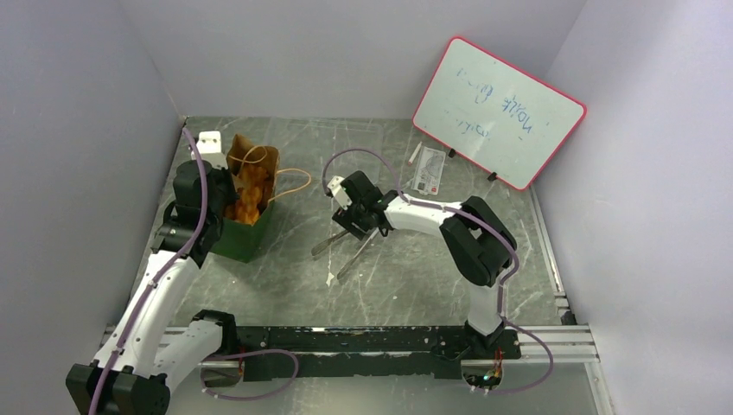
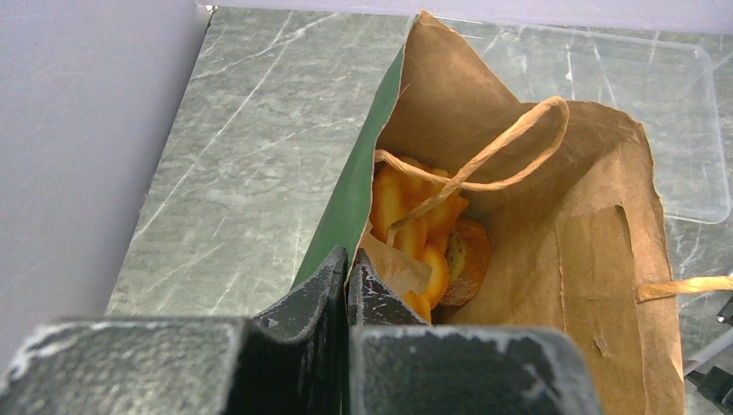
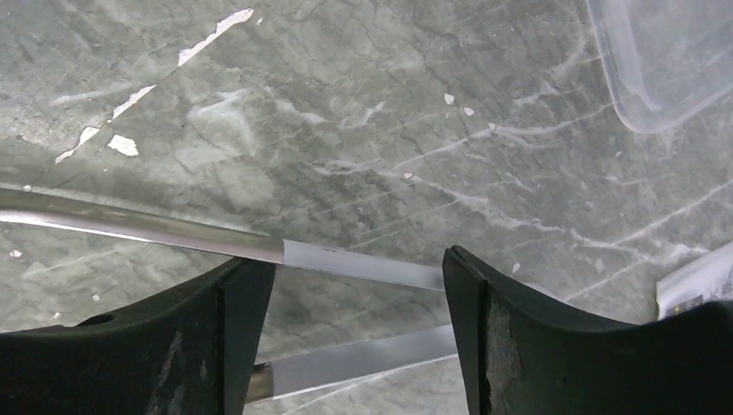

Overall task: Take the fake bread out of the paper bag
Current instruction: Pick up the clamp at the center of the board.

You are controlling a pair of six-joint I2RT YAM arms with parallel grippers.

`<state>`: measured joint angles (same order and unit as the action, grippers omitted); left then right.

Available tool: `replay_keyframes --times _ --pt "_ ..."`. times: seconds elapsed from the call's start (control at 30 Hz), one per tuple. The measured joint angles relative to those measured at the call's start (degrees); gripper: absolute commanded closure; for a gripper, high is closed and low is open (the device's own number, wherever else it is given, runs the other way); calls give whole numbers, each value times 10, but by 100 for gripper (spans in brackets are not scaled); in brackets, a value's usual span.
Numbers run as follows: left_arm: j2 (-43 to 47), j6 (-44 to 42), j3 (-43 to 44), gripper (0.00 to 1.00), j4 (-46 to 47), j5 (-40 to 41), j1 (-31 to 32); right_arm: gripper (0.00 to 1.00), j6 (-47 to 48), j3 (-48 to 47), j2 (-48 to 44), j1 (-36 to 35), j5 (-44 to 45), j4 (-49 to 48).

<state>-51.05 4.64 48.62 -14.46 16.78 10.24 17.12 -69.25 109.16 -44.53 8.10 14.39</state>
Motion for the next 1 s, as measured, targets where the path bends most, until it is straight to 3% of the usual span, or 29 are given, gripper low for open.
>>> replay_keyframes --times 0.1,0.4,0.6,0.83,1.0 --pt "-3 -4 0 93 0 1 -1 39 7 -2 5 5 -14 -5" --pt "-15 -31 11 93 -6 1 -1 93 21 -12 12 19 -53 -21" --pt "-33 -56 27 93 -13 0 -2 99 -16 -10 10 21 -58 -28" --pt "-41 -73 38 93 -31 -1 -2 100 -118 3 -12 16 -58 -14" --pt "-41 -89 45 93 -39 -1 -2 100 -209 3 -16 -24 -12 10"
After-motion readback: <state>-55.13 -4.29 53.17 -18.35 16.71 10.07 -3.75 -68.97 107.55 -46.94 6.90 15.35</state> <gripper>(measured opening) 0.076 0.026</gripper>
